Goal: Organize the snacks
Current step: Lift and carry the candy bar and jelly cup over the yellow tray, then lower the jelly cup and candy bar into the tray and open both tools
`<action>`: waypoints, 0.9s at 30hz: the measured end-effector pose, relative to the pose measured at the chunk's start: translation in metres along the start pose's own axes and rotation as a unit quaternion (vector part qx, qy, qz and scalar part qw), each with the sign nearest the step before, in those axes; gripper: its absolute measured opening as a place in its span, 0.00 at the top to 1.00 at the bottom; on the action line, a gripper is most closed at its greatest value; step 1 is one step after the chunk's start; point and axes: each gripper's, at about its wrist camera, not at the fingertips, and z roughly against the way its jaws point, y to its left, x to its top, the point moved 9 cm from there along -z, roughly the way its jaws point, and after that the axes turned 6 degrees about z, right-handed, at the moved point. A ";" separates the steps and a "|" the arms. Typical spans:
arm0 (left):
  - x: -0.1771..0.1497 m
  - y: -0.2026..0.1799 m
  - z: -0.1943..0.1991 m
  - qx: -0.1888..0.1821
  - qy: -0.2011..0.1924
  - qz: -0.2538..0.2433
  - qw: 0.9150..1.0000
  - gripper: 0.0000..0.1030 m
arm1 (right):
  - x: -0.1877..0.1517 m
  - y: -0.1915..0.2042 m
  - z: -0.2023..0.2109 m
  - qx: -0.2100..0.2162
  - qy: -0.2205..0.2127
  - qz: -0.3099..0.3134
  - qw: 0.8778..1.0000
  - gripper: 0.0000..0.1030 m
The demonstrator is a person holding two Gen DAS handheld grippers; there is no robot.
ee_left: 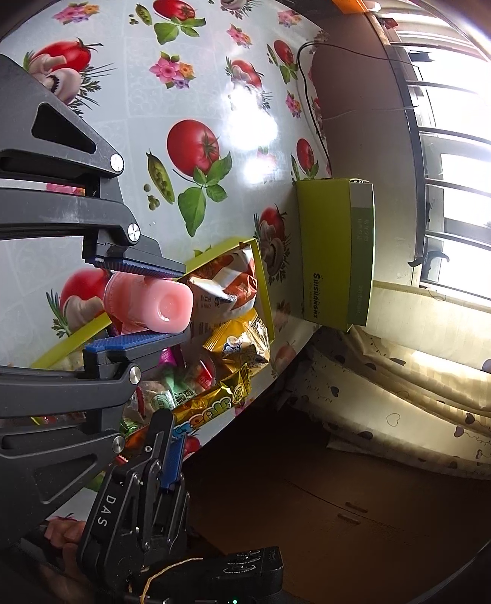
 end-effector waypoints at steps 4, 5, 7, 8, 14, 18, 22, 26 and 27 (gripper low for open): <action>-0.001 -0.003 -0.003 -0.003 0.003 -0.004 1.000 0.72 | -0.008 -0.004 -0.006 0.005 0.013 -0.009 1.000 0.81; -0.001 -0.004 -0.003 -0.003 0.003 -0.004 1.000 0.72 | -0.010 -0.006 -0.006 0.006 0.014 -0.011 1.000 0.81; -0.001 -0.005 -0.005 -0.004 0.005 -0.005 1.000 0.72 | -0.013 -0.008 -0.007 0.011 0.017 -0.017 1.000 0.80; -0.002 -0.005 -0.006 -0.004 0.006 -0.005 1.000 0.72 | -0.013 -0.009 -0.007 0.013 0.019 -0.020 1.000 0.78; -0.004 -0.012 -0.013 -0.009 0.013 -0.010 1.000 0.72 | -0.014 -0.013 -0.002 0.016 0.012 -0.028 0.999 0.74; -0.003 -0.019 -0.021 -0.015 0.018 -0.017 1.000 0.72 | -0.011 -0.011 0.003 0.019 0.003 -0.024 1.000 0.72; -0.001 -0.025 -0.031 -0.020 0.021 -0.024 0.999 0.72 | -0.008 -0.012 0.005 0.021 -0.004 -0.025 0.999 0.72; 0.002 -0.028 -0.040 -0.027 0.021 -0.028 0.999 0.72 | -0.006 -0.014 0.007 0.022 -0.010 -0.026 0.999 0.72; 0.002 -0.028 -0.042 -0.030 0.021 -0.026 0.999 0.72 | -0.005 -0.015 0.007 0.022 -0.011 -0.026 0.999 0.72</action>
